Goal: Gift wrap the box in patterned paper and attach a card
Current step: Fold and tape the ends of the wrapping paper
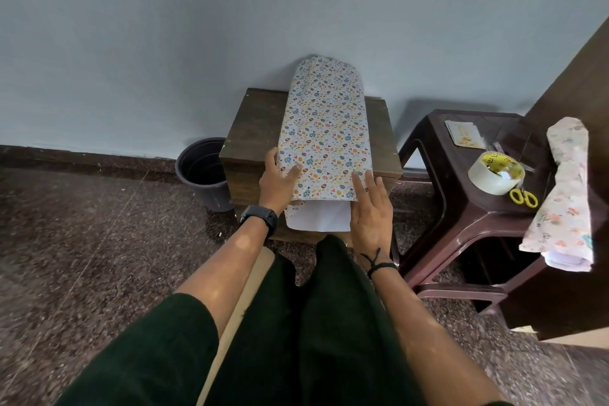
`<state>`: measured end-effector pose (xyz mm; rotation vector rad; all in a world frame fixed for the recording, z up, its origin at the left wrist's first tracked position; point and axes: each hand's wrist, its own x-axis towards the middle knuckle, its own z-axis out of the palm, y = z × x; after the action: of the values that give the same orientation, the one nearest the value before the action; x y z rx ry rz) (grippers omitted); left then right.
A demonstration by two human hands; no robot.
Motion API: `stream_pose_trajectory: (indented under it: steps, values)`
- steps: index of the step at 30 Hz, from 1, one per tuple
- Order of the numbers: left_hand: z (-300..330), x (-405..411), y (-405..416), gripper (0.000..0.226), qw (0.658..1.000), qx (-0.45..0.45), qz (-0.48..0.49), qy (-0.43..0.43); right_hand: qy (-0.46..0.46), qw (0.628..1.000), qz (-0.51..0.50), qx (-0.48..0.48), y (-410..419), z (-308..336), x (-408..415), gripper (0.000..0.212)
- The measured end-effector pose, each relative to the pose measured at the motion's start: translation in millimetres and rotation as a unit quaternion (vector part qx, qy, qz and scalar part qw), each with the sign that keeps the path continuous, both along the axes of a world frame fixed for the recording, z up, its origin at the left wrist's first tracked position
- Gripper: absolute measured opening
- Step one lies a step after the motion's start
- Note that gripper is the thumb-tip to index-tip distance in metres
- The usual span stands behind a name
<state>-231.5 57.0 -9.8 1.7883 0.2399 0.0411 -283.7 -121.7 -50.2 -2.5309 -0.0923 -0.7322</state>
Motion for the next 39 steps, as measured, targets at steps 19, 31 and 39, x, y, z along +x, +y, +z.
stream_pose_trajectory:
  steps: [19,31,39]
  values:
    - [18,8,-6,0.050,0.888,0.395,-0.230,-0.047,0.089,0.988,0.032,0.123,-3,11,-6,0.053]
    - [16,8,-26,0.040,0.972,0.217,0.009,-0.085,0.104,0.934,-0.049,0.337,15,15,-9,0.039]
    - [19,16,-23,0.050,0.927,0.353,-0.119,-0.036,0.149,0.934,-0.026,0.324,21,0,-2,0.044]
